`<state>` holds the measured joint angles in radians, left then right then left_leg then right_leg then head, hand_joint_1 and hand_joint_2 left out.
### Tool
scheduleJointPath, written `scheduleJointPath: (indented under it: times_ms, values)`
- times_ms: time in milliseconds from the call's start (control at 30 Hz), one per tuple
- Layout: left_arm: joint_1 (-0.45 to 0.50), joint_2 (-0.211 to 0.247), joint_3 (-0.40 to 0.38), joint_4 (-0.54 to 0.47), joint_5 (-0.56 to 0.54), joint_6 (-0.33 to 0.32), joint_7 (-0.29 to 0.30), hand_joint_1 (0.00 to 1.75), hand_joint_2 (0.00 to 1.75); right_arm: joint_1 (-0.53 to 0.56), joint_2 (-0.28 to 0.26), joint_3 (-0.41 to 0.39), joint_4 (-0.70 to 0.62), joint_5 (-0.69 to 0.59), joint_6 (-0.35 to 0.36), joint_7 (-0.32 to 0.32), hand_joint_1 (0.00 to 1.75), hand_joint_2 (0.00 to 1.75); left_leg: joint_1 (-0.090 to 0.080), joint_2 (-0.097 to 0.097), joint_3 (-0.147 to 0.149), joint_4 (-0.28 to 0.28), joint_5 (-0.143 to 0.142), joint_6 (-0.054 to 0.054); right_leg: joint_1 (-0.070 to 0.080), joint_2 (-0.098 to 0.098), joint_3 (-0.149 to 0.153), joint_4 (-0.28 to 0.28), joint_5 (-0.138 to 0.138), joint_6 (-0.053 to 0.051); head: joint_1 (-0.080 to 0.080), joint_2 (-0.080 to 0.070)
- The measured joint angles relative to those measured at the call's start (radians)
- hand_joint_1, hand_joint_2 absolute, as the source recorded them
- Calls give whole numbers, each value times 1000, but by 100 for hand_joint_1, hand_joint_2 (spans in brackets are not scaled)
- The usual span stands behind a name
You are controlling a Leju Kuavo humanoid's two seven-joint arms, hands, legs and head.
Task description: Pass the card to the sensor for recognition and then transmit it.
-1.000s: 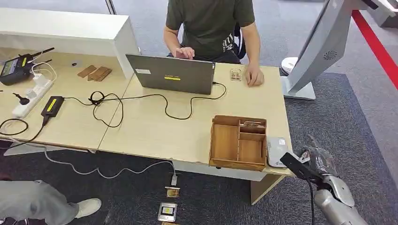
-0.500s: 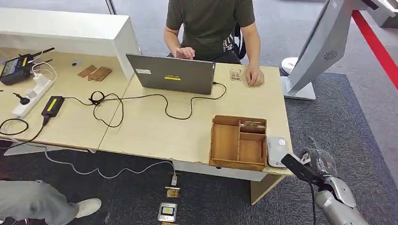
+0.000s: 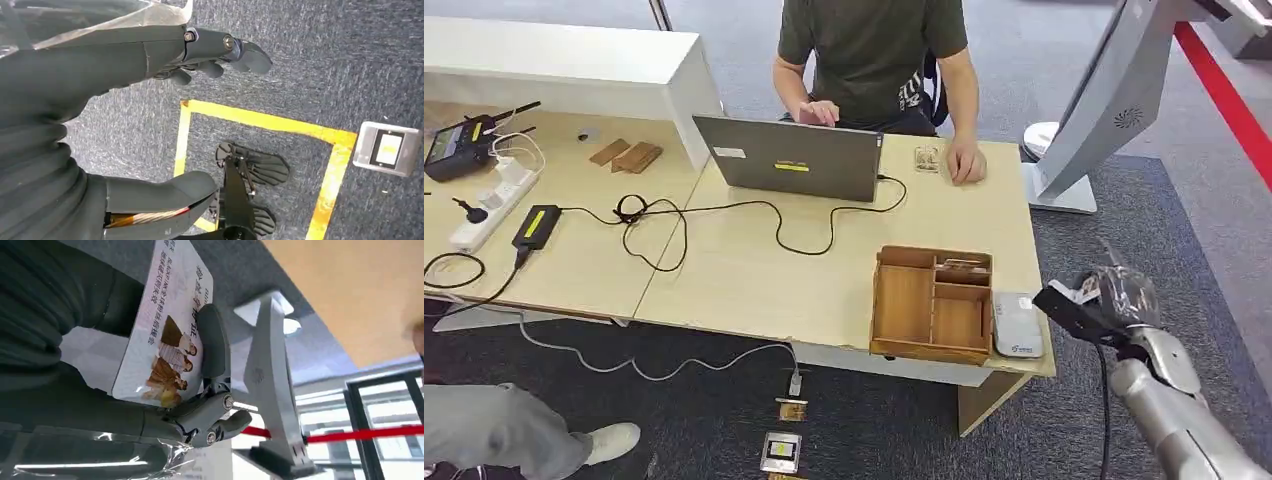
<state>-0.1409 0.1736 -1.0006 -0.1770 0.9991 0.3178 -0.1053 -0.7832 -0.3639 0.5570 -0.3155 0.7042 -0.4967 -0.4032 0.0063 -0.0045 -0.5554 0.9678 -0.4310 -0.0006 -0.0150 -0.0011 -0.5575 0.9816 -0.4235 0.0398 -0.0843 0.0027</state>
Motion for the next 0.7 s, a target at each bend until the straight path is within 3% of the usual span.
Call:
scheduleJointPath:
  times_ms: [300, 700]
  values:
    - [-1, -3, 0, 0, 14, 29, 42, 0, 175, -118, 9, 20, -23, 22, 4, -25, 175, 175, 0, 0, 0, 0, 0, 0, 0, 0, 0, 0, 0, 0, 0, 0]
    - [-4, -11, -1, 0, 12, 62, 84, 0, 175, -127, 87, 71, -60, 33, -15, -63, 175, 175, 0, 0, 0, 0, 0, 0, 1, 0, 0, 0, 0, 0, 0, 0]
